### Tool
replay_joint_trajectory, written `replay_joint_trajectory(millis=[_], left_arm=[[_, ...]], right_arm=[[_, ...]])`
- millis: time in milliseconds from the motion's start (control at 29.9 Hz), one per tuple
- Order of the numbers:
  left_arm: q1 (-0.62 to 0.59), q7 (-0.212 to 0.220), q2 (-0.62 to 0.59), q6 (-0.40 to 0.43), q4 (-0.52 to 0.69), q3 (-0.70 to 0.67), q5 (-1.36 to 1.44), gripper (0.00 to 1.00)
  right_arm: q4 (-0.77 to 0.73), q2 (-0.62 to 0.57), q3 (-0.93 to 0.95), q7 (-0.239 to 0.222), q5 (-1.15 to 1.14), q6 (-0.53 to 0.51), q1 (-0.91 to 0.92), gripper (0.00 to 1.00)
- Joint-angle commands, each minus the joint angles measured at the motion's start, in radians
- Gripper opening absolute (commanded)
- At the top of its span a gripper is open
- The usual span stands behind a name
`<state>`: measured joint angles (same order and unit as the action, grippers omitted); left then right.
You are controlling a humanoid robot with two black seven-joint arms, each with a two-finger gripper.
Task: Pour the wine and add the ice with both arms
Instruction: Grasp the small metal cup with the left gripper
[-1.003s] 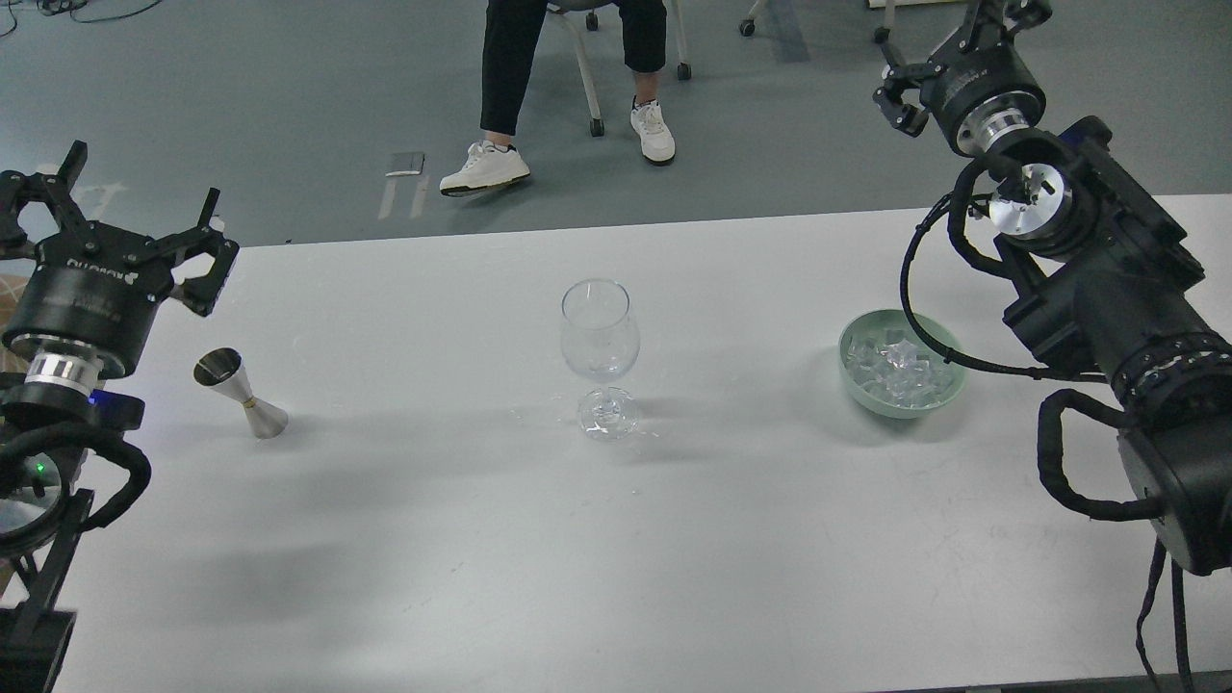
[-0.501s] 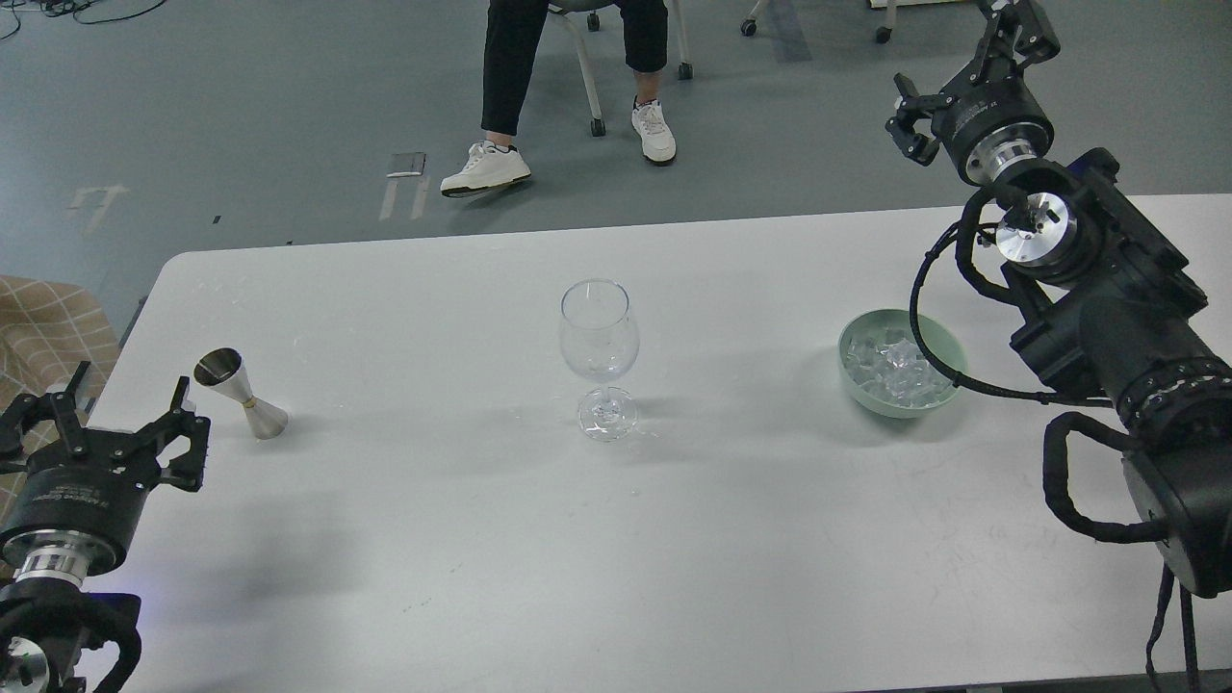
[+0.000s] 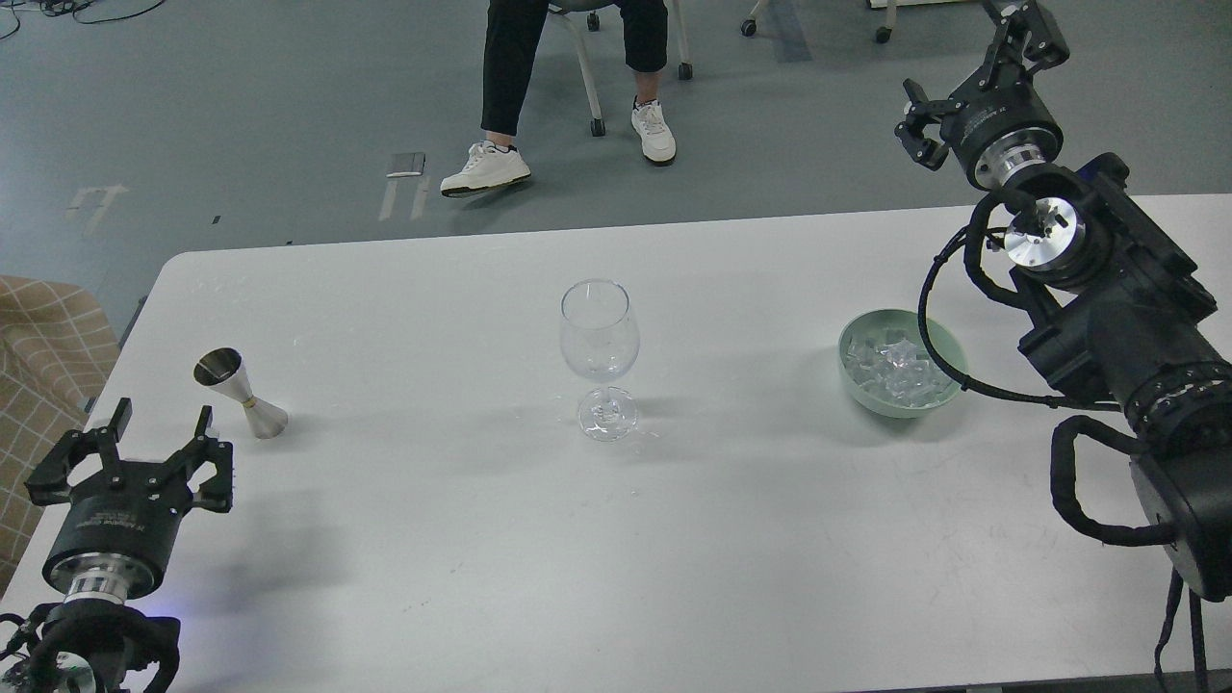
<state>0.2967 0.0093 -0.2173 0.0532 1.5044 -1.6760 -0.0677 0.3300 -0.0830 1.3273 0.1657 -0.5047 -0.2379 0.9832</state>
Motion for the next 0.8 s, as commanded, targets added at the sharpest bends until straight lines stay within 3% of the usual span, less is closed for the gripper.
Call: replay_joint_trajectory(millis=[0,167,769], left_arm=[[-0.053,0.005,0.016,0.043,-0.114,0.001,-0.001,0.66],[-0.105,0.003,0.025,0.109,-0.203,0.028,-0.001,0.66],[-0.294,0.008,0.044,0.109,-0.414,0.075,-0.001,0.65]], right_arm=[[0.0,0.0,0.0,0.0,0.0,0.017,-0.005,1.0],[-0.002,-0.001,0.0,0.0,-0.001,0.022,-0.005,1.0],[-0.003,-0.009,-0.002,0.0,-0.003,0.022,-0.006,1.0]])
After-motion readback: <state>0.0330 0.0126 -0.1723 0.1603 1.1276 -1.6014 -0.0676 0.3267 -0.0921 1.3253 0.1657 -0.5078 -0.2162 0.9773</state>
